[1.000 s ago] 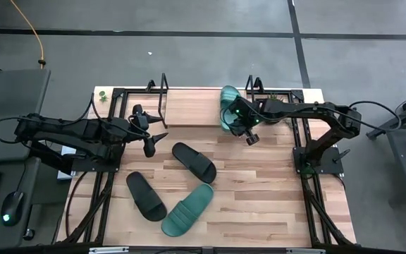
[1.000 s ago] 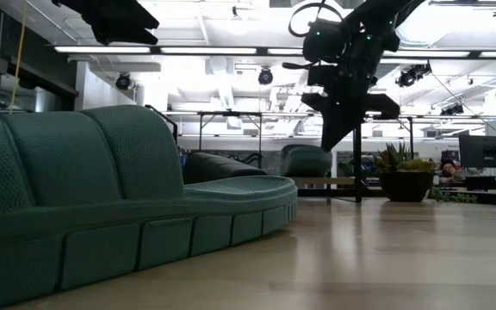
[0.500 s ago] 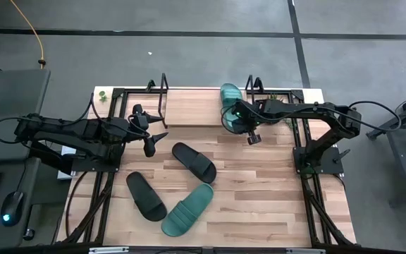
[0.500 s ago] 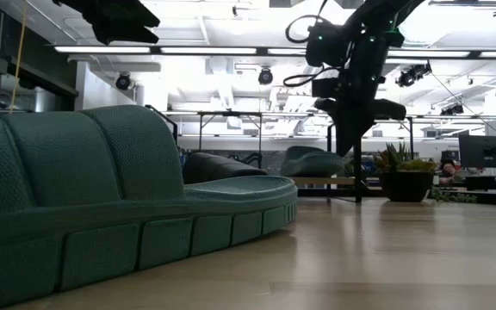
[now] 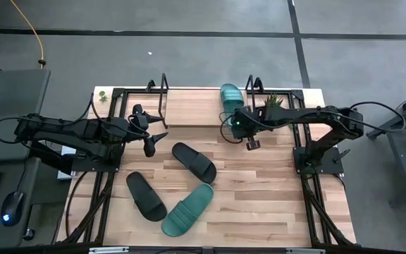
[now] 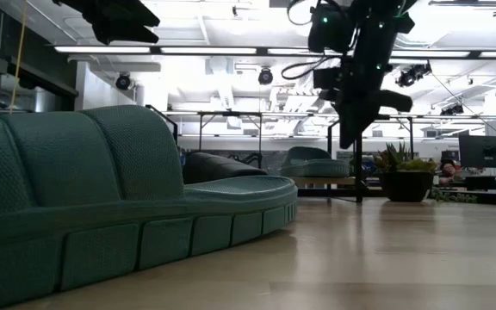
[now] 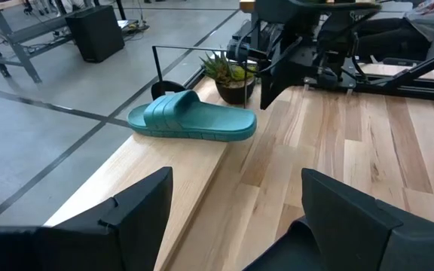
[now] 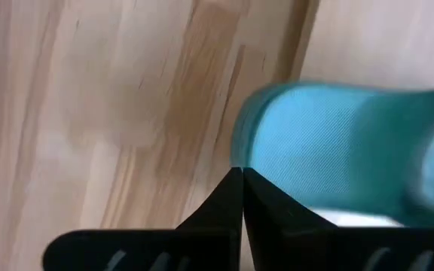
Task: Pick and place slides into the shelf
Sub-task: Put the right blue slipper on the shelf
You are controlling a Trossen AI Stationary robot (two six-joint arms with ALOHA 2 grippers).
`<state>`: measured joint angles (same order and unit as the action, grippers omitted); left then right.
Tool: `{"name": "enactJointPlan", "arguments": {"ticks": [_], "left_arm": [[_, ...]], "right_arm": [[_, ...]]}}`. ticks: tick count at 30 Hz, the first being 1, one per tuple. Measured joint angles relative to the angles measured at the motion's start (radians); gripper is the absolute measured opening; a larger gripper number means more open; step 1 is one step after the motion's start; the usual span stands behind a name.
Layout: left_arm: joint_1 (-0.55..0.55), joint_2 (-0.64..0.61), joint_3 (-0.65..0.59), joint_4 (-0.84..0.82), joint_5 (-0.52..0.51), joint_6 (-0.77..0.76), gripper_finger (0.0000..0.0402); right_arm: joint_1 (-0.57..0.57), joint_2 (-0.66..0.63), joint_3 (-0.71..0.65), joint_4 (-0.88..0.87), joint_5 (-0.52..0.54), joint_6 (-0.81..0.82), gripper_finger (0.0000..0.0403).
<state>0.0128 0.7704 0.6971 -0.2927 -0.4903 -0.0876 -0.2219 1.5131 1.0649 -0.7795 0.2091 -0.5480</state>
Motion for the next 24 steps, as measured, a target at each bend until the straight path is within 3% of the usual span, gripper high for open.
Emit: {"name": "enactJointPlan", "arguments": {"ticks": [5, 11, 17, 24], "left_arm": [[0.0, 0.0, 0.0, 0.0, 0.0, -0.006, 0.0273], [0.0, 0.0, 0.0, 0.011, 0.0, 0.001, 0.0273], [0.0, 0.0, 0.0, 0.014, 0.0, 0.003, 0.0273], [0.0, 0.0, 0.0, 0.015, 0.0, 0.004, 0.0273]], "right_arm": [[-0.002, 0.0, 0.0, 0.1, 0.075, 0.043, 0.0], [-0.036, 0.001, 0.0, 0.311, 0.111, -0.036, 0.0], [-0.097, 0.002, 0.0, 0.494, 0.102, -0.089, 0.0], [-0.177, 0.015, 0.0, 0.557, 0.041, -0.081, 0.0]]}}
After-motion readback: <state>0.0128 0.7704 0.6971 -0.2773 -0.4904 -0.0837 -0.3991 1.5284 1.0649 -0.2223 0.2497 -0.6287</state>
